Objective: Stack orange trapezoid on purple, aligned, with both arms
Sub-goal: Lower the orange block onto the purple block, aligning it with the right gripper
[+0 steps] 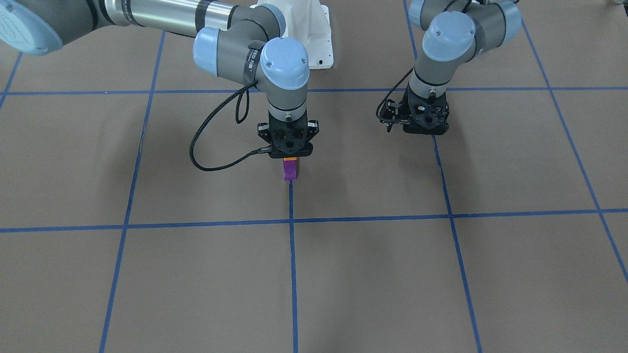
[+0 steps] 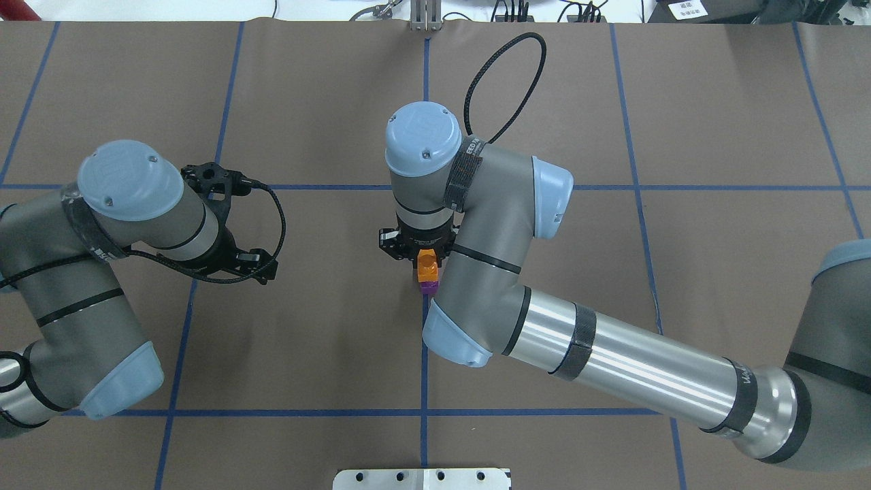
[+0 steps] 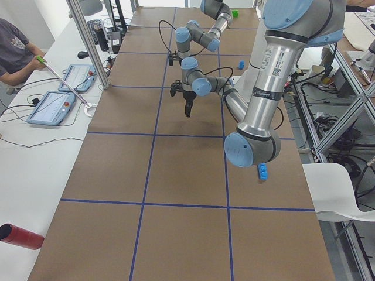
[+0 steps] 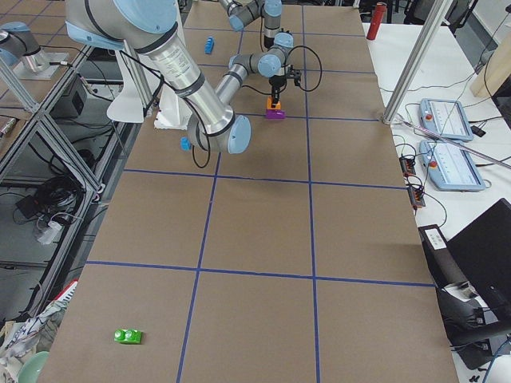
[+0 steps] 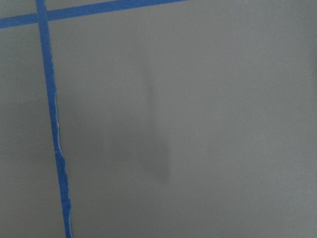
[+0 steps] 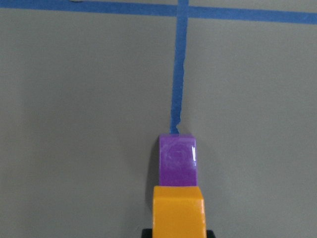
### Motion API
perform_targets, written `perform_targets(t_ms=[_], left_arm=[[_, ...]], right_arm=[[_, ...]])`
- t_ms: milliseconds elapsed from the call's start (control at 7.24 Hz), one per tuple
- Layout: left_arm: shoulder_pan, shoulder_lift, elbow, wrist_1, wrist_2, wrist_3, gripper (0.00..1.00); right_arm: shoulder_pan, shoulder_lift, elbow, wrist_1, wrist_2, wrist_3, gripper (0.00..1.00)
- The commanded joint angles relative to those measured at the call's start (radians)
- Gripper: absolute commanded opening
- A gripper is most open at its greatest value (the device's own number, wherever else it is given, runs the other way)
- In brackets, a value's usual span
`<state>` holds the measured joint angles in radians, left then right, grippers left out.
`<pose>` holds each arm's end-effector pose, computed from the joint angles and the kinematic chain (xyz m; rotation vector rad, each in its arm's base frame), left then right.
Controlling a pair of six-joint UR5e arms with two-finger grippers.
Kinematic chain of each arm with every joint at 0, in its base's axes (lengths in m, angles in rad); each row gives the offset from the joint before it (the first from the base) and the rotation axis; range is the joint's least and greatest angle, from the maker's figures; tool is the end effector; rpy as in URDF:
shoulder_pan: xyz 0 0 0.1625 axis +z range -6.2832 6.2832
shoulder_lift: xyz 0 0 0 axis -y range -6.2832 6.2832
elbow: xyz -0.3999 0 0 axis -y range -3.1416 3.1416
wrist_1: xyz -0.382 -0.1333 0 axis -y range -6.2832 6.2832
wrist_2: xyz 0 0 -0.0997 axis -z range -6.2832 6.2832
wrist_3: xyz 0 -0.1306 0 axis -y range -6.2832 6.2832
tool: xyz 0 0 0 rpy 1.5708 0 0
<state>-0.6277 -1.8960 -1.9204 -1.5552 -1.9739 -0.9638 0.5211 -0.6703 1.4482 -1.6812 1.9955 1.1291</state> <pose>0.4200 -0.4061 0.3367 0.0597 0.7548 0.1131 -0.6000 -0.4361 0.1746 -0.0579 -0.7713 -0.0663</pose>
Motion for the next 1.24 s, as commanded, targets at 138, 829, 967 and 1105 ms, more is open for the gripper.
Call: perform_targets(t_ms=[138, 829, 967, 1105], left_arm=[[0.0, 0.0, 0.003, -0.003, 0.001, -0.001, 0.99], [0.0, 0.0, 0.004, -0.003, 0.0, -0.001, 0.99], [0.0, 0.0, 0.004, -0.003, 0.0, -0.001, 0.99], [0.0, 0.0, 0.003, -0.003, 0.0, -0.001, 0.99]], right_arm=[[0.0, -0.002, 0.0, 0.0, 0.0, 0.0, 0.0], [-0.013, -0.008, -0.006, 0.0, -0.012, -0.02, 0.0], [-0.018, -0.008, -0.006, 0.0, -0.014, -0.02, 0.0], [-0.019, -0.008, -0.006, 0.001, -0.012, -0.022, 0.0]])
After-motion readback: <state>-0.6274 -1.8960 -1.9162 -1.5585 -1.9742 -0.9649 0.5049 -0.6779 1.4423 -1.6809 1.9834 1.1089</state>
